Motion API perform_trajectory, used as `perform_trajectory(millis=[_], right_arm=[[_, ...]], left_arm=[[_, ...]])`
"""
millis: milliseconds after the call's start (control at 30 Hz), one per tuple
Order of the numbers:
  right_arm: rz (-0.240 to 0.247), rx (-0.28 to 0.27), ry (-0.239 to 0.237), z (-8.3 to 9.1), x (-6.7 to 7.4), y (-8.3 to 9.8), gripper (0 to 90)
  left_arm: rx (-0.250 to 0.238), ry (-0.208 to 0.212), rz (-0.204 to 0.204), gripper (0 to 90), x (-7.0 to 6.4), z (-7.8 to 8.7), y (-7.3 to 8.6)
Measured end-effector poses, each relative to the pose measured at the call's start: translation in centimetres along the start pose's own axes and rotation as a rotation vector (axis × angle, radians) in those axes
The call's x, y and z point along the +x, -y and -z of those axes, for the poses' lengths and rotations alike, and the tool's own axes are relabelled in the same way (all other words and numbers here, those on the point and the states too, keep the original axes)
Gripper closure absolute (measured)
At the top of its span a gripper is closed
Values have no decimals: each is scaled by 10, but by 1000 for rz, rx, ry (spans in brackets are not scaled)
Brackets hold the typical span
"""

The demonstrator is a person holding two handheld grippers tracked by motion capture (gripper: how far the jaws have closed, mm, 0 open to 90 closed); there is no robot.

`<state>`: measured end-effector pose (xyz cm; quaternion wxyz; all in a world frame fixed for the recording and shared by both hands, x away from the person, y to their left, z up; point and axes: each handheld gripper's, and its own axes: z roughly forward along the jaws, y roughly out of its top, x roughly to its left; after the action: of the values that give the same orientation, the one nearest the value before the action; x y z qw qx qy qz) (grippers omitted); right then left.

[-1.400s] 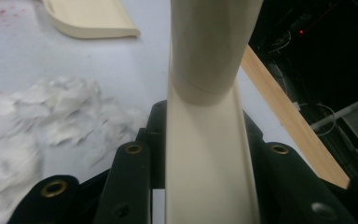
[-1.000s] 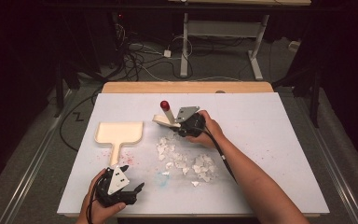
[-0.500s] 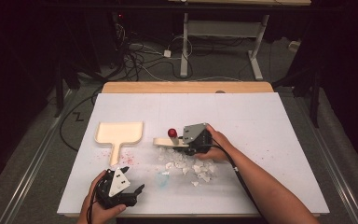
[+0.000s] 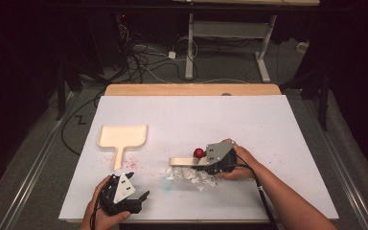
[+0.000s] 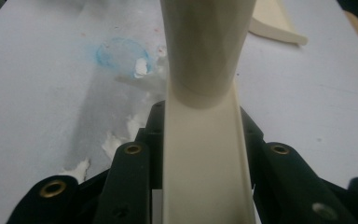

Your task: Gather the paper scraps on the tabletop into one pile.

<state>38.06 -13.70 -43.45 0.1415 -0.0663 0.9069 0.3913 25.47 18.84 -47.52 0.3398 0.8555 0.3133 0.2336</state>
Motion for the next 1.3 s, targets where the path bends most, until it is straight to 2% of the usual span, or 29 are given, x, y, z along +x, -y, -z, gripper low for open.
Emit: perform_trajectory(millis=[100, 167, 200, 233, 267, 300, 367, 433, 467, 533, 600, 667, 700, 733, 800, 867, 933, 967, 1033, 1067, 1167, 1200, 1233, 1300], right_arm=[[3, 12, 51, 8, -2, -1, 676], [-13, -1, 79, 13, -5, 0, 676], [-36, -9, 99, 16, -6, 1, 677], [-36, -9, 99, 16, -6, 1, 677], [-52, -19, 118, 20, -8, 2, 677], [-95, -27, 178, 28, -10, 3, 676], [-106, -23, 194, 31, -10, 4, 677], [-138, -30, 229, 45, -9, 3, 676], [-169, -34, 260, 57, -7, 4, 676], [-178, -39, 264, 61, -7, 5, 676], [-204, -45, 284, 76, -3, 7, 676], [-224, -49, 269, 84, 1, 8, 677], [-224, -49, 269, 84, 1, 8, 677], [-249, -34, 278, 87, 7, 10, 676], [-270, -9, 274, 85, 14, 14, 677], [-266, 32, 264, 80, 20, 15, 676], [-260, 41, 257, 79, 23, 13, 676], [-273, 33, 236, 77, 29, 8, 676], [-268, 29, 236, 77, 30, 6, 676], [-276, 23, 256, 75, 32, 3, 676], [-294, 23, 272, 76, 33, 3, 676], [-339, 8, 280, 78, 34, 5, 676], [-355, 6, 282, 80, 34, 7, 676], [-376, 21, 333, 85, 36, 8, 677]], left_arm=[[6, 6, -12, 204, -2, -2, -1], [12, 10, -16, 204, -2, -3, -2], [11, 13, -15, 204, -2, -4, -2], [11, 13, -15, 204, -2, -4, -2], [13, 14, -15, 204, -2, -4, -2], [11, 18, -13, 204, -2, -5, -3], [13, 17, -16, 204, -2, -5, -3], [14, 22, -17, 203, -3, -6, -3], [14, 20, -18, 204, -3, -6, -3], [15, 21, -16, 204, -3, -7, -2], [12, 15, -30, 204, -2, -7, -2], [15, 20, -25, 204, -3, -6, -2], [8, 17, -37, 204, -3, -6, -3], [10, 13, -47, 204, -4, -5, -3], [13, 10, -54, 204, -4, -5, -3], [10, 11, -54, 203, -4, -6, -4], [14, 4, -70, 204, -5, -6, -5], [15, 2, -74, 204, -6, -7, -6], [16, -3, -78, 204, -7, -6, -6], [13, -4, -75, 204, -7, -6, -6], [15, -6, -75, 204, -6, -6, -6], [15, -3, -73, 204, -6, -6, -5], [15, -3, -73, 204, -6, -6, -5], [22, -7, -78, 203, -5, -6, -5]])
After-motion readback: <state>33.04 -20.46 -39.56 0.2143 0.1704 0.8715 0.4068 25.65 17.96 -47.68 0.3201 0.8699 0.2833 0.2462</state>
